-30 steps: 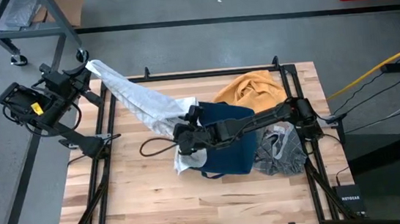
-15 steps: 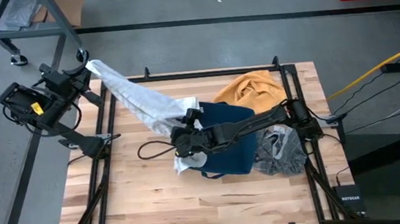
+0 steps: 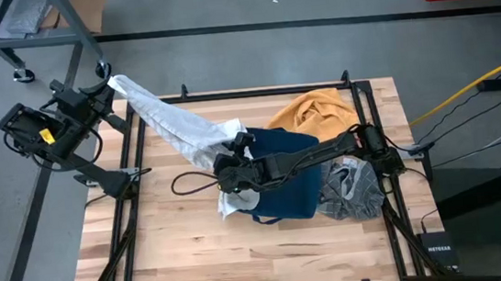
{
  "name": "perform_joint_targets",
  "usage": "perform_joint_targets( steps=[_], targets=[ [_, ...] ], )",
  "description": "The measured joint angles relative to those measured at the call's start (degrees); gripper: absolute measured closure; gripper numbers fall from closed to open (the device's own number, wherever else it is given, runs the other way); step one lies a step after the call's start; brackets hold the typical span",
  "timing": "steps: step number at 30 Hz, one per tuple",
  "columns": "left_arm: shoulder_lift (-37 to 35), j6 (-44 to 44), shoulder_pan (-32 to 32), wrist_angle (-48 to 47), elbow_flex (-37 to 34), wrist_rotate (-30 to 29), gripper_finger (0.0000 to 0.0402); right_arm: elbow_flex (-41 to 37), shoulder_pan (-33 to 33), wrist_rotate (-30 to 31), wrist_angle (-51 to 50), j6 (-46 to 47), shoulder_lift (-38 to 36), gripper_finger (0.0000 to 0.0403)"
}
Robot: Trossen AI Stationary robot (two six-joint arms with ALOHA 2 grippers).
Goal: Fold towel
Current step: Fold the white patterned towel
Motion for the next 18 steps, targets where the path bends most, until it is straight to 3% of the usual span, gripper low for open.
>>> perform_joint_targets(
  steps=[11,18],
  targets=[
    [0.0,0.0,0.0,0.0,0.0,0.0,0.0402,0.0,0.1,-0.3,-0.6,-0.2,0.0,0.0382],
    [0.0,0.4,0.0,0.0,0.0,0.0,0.0401,0.0,0.1,1.3,-0.4,-3.0,0.0,0.0396]
  ],
)
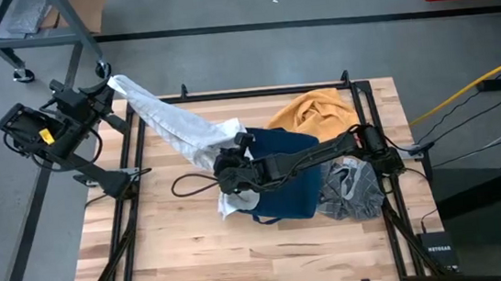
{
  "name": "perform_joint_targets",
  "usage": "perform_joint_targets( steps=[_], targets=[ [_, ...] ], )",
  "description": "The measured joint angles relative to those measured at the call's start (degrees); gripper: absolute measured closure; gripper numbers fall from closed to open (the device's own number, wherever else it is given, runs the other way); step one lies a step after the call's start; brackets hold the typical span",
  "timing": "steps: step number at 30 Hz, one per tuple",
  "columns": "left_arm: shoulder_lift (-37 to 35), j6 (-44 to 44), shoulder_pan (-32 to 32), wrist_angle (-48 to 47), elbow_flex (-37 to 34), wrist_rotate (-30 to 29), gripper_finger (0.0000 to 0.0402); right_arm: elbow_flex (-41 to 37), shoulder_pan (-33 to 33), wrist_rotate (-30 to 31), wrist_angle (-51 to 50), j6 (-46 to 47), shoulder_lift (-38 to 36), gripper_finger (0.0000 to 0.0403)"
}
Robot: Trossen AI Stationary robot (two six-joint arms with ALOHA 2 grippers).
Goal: Fold towel
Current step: Fold the white patterned towel
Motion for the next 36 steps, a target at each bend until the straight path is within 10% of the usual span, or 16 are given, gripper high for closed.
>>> perform_joint_targets(
  steps=[22,36],
  targets=[
    [0.0,1.8,0.0,0.2,8.5,0.5,0.0402,28.1,-1.4,9.5,0.3,-21.5,0.0,0.0401],
    [0.0,3.9,0.0,0.5,21.1,8.0,0.0402,31.5,-10.1,-5.6,25.7,-26.7,-2.7,0.0403]
  ],
)
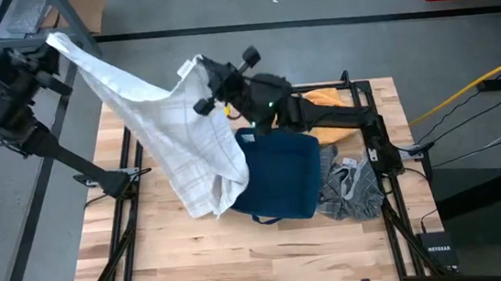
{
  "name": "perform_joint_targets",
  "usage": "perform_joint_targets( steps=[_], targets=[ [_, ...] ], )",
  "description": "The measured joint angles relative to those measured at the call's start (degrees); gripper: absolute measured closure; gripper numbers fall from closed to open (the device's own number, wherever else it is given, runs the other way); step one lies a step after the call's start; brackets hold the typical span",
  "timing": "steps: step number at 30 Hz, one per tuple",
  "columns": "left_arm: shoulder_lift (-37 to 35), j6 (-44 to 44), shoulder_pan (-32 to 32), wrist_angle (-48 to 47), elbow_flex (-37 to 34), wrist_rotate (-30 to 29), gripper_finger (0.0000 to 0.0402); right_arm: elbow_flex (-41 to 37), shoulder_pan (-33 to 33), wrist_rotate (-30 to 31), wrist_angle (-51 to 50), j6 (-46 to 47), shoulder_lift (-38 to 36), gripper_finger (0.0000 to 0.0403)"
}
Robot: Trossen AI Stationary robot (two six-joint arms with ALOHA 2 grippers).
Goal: Fold towel
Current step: Fold the white patterned towel
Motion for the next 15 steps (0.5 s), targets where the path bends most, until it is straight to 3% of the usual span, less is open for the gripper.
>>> perform_joint_targets(
  steps=[6,15],
  targets=[
    [0.0,4.7,0.0,0.0,5.0,1.3,0.0402,0.0,-3.9,-4.9,7.8,0.2,0.0,0.0403],
    [0.0,5.8,0.0,0.1,11.4,11.7,0.0402,0.0,-11.0,-13.7,11.0,7.2,0.0,0.0403]
  ],
)
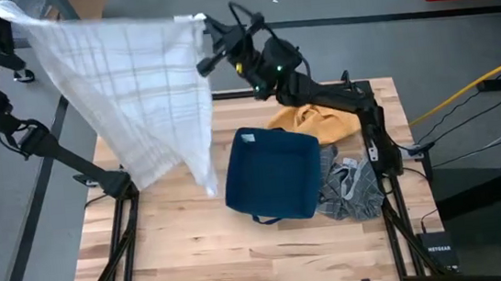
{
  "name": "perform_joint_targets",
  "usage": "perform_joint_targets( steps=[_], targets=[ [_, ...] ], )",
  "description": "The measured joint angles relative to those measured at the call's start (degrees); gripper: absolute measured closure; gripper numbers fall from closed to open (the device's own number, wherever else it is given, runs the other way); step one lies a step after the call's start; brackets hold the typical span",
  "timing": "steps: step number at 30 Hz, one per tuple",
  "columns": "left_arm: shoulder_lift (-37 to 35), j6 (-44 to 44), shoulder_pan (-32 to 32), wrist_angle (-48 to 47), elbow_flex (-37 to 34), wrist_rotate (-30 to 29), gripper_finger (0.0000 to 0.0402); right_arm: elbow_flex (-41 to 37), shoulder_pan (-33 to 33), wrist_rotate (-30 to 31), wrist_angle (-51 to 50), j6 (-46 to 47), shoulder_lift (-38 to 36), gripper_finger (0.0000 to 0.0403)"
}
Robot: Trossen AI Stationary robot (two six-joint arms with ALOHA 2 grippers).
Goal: Fold towel
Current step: Fold the white patterned towel
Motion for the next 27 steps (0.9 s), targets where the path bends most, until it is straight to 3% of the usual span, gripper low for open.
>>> perform_joint_targets(
  steps=[7,14,22,27],
  targets=[
    [0.1,6.6,-0.1,-0.2,3.3,0.2,0.0401,0.0,-5.1,-6.2,4.1,2.4,0.0,0.0403],
    [0.2,6.6,-2.3,-0.4,5.5,0.4,0.0402,0.1,-8.7,-12.7,4.9,7.0,-1.3,0.0403],
    [0.0,5.9,-9.1,-0.5,5.5,0.7,0.0402,0.0,-10.1,-14.8,6.9,6.1,-2.4,0.0403],
    [0.0,2.7,-14.5,-2.1,3.3,-0.8,0.0402,0.1,-9.7,-13.7,-0.1,6.1,-5.0,0.0403]
  ],
)
